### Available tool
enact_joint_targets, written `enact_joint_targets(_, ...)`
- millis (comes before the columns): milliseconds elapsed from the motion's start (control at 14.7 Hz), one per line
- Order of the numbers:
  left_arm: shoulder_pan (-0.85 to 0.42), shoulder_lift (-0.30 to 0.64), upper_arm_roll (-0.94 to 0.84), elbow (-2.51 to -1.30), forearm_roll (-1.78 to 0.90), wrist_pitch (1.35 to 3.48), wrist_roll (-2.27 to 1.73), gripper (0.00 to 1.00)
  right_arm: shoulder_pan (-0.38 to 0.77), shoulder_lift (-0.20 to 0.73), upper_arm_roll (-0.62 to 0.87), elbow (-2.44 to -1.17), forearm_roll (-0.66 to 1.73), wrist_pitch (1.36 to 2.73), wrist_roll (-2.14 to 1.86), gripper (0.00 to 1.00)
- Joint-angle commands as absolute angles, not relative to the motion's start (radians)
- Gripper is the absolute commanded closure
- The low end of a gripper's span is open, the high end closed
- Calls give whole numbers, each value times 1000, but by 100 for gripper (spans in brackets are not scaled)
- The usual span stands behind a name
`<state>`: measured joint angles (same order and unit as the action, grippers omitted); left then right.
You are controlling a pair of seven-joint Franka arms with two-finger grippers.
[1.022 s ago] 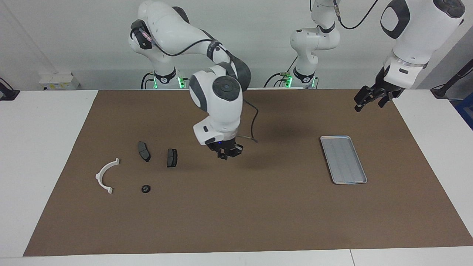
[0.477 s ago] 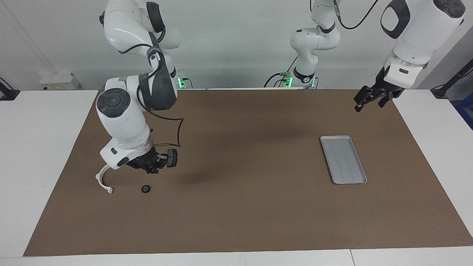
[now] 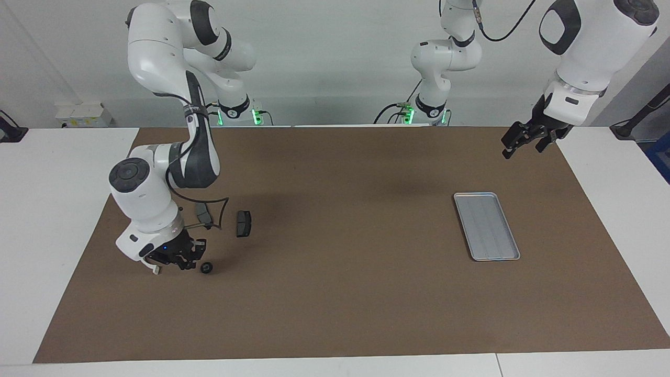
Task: Place bearing gear from tray to pile
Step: 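Carry the second gear beside the first gear and release it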
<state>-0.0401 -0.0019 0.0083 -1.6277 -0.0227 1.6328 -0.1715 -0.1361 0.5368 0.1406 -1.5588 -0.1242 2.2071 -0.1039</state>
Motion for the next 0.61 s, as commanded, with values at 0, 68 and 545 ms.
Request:
enact_joint_targets(0, -37, -25, 6, -1646, -28, 1623, -158, 0, -167, 560, 153, -1578, -121, 2276, -152, 100)
enact_joint_targets(68, -37, -25, 6, -1646, -28, 1621, -158, 0, -173, 577, 153, -1578, -121, 2293, -152, 100)
enact_joint_targets(545, -37, -25, 6, -1646, -28, 1621, -156, 0, -189, 644, 153, -1591, -121, 2410, -153, 100)
